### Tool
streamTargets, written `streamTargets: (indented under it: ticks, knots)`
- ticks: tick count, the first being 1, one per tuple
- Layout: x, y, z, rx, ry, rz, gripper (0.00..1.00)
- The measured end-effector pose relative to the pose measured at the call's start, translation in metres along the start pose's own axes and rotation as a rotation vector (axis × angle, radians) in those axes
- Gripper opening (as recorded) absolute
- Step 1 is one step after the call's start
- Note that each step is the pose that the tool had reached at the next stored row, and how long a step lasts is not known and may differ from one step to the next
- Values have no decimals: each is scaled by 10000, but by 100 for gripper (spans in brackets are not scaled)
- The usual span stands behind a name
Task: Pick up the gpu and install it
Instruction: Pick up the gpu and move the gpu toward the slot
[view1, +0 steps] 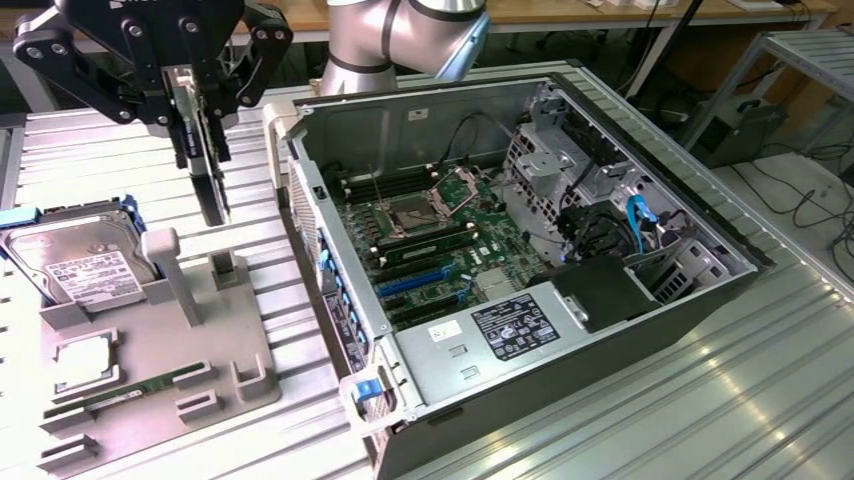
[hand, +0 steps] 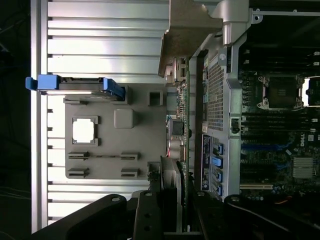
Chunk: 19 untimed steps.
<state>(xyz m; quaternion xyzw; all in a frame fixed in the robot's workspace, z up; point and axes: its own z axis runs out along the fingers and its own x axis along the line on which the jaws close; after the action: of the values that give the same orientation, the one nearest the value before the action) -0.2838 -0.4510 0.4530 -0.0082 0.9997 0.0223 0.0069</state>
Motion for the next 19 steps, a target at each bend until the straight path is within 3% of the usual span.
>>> streamTargets:
  ticks: [19]
  knots:
    - [-220, -4, 7, 1, 1, 0, 28]
